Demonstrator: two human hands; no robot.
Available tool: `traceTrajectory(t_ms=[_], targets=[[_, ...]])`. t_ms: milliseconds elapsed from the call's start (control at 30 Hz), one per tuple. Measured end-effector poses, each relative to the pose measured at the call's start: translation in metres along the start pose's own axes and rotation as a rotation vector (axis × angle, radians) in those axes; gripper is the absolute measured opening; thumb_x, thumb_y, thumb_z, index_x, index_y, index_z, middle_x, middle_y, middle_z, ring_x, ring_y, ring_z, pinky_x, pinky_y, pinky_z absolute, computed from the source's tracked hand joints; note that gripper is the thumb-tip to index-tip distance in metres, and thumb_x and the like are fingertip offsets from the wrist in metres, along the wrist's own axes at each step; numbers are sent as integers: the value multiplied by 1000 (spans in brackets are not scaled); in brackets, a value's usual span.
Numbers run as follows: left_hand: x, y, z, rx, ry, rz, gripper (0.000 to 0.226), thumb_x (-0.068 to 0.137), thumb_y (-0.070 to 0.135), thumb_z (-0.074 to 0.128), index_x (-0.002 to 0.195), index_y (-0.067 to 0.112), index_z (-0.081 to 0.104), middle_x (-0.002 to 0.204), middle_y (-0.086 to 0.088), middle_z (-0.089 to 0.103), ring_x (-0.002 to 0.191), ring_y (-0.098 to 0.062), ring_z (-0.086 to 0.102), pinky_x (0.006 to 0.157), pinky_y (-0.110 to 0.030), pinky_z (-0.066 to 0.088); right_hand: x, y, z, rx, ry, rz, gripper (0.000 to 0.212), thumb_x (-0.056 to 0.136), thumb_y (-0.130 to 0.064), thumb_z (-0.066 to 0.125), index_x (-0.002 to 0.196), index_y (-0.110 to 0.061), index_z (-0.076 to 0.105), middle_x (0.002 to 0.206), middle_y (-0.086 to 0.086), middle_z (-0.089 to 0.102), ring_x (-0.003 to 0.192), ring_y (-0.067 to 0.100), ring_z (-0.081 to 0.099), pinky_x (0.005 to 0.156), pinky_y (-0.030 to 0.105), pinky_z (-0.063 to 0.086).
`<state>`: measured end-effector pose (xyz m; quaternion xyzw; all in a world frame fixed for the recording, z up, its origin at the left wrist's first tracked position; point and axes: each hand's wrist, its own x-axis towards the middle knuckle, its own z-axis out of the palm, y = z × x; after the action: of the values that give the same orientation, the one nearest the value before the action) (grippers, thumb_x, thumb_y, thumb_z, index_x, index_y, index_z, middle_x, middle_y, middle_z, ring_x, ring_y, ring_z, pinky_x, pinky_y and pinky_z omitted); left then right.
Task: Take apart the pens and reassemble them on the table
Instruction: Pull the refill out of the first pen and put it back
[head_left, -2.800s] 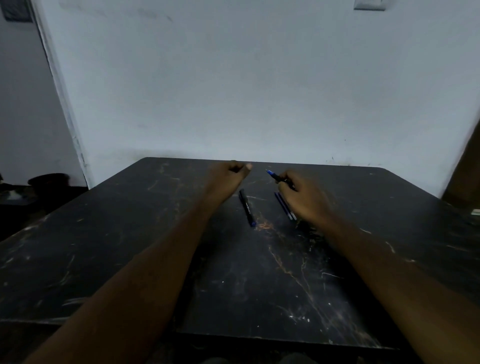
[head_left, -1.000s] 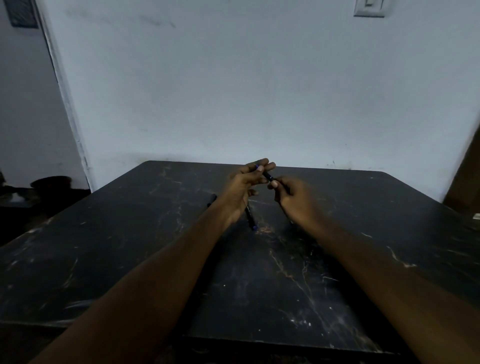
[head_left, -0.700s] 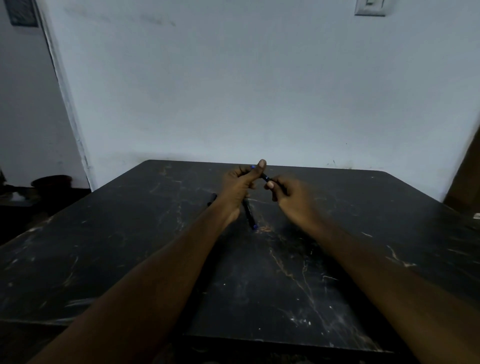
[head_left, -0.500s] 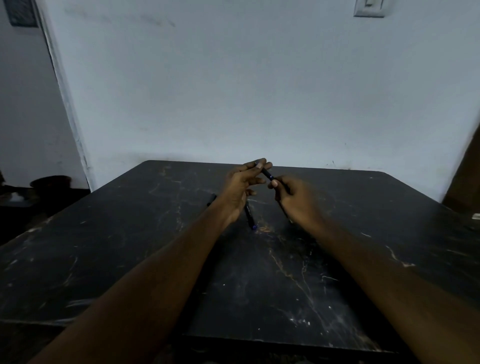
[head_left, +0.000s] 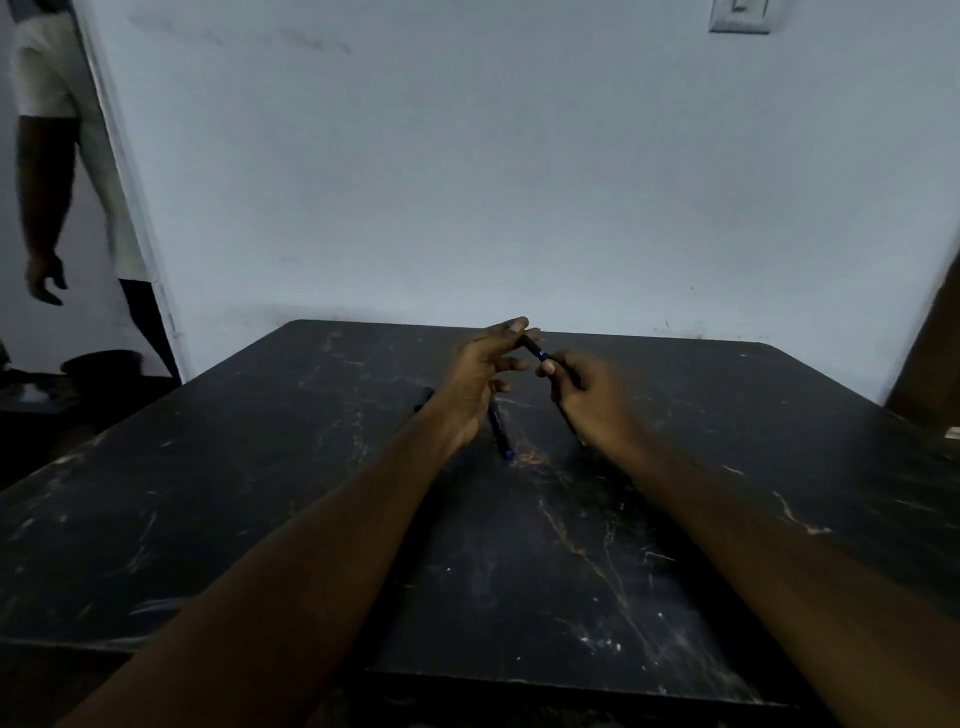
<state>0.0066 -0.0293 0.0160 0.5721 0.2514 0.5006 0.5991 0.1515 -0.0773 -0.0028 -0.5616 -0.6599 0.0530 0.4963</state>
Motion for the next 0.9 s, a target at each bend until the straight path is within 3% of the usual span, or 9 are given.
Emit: traceTrajectory(t_ms=[67,167,233,367,533,733,900], targets=[[0,0,0,-4,2,16,21,85,31,65,104,26,71,112,8,72,80,-9,61,59,-23,38,0,0,-1,13,3,15,25,99,-25,48,96,-9,67,71,8,59,61,18,50,57,29,35],[-1,-1,0,49,80,40,8,86,31,69,84,30,77,90,12,74,72,-6,61,62,-27,38,1,0,-1,8,-6,11,29,99,-25,48,93,-4,66,69,11,58,58,18,48,56,30,33],[-1,-4,-1,90,143,43,11,82,37,73,77,28,74,80,11,72,67,-6,58,63,-28,39,1,-1,0,4,-13,-2,30,99,-25,48,91,-1,65,68,13,58,58,19,48,56,31,34],[0,-3,0,48,136,21,17,79,43,75,80,27,71,90,4,73,68,-10,59,58,-26,39,1,0,0,7,-9,-23,27,99,-23,49,91,-4,66,69,13,60,59,22,51,57,33,38],[0,0,2,-21,-1,11,13,88,27,65,87,30,78,112,4,73,81,-12,61,61,-26,38,2,2,1,5,8,5,22,99,-23,49,96,-10,67,69,6,58,59,17,50,56,28,34],[1,-5,0,95,117,32,13,85,36,70,88,24,75,84,10,71,71,-8,56,63,-27,38,1,-1,1,-4,-11,-4,28,99,-24,49,93,-2,66,74,18,62,63,24,52,60,36,40],[1,-3,-2,45,191,24,32,79,45,73,90,15,73,93,-2,71,67,-11,48,60,-27,36,1,-1,0,-34,-31,-26,27,99,-24,50,94,-3,65,77,19,63,67,28,55,62,35,39]])
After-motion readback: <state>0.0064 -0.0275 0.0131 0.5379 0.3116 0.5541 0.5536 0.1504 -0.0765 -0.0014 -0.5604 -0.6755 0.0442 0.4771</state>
